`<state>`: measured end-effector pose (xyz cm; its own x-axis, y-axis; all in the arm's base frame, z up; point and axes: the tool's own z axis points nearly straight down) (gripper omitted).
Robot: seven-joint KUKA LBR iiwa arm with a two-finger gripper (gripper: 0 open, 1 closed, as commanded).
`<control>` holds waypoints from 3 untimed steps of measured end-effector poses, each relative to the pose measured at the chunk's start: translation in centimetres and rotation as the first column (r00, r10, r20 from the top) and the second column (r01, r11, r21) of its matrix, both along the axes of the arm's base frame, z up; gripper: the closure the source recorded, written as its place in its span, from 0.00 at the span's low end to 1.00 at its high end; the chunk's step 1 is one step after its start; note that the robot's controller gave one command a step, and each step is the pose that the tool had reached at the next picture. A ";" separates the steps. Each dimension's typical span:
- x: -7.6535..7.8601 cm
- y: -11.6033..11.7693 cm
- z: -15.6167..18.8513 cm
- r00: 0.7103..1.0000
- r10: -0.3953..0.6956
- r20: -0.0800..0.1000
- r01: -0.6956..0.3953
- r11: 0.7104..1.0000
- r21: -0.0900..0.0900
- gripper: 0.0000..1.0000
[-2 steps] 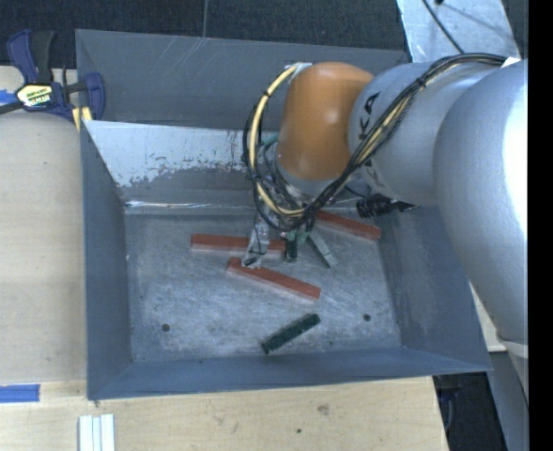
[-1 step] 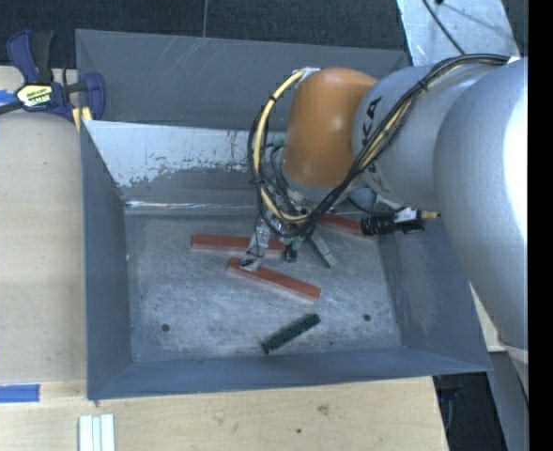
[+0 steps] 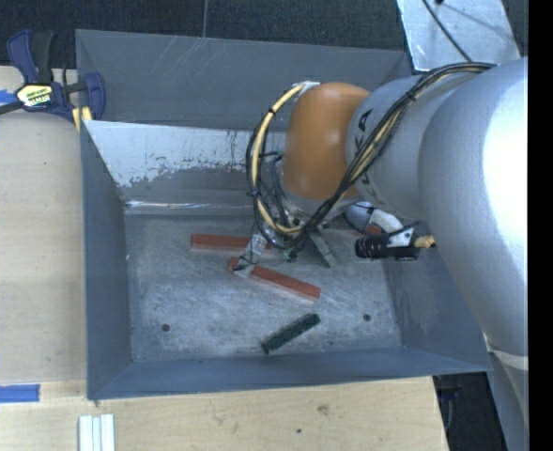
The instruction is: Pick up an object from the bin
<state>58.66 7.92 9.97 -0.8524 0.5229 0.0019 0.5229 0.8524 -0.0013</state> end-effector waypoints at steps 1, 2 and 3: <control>-0.7 2.6 -3.0 0.971 -0.240 -0.001 0.240 0.971 -0.001 0.00; -0.7 2.6 -2.9 0.971 -0.237 0.000 0.237 0.971 -0.001 0.00; -0.5 2.5 -2.6 0.972 -0.237 0.006 0.237 0.972 0.000 1.00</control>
Offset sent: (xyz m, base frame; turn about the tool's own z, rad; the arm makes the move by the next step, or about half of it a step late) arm -0.0071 0.0265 -0.0297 0.2442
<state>58.17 10.46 7.39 -0.7042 0.7100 -0.0030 0.7100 0.7042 0.0020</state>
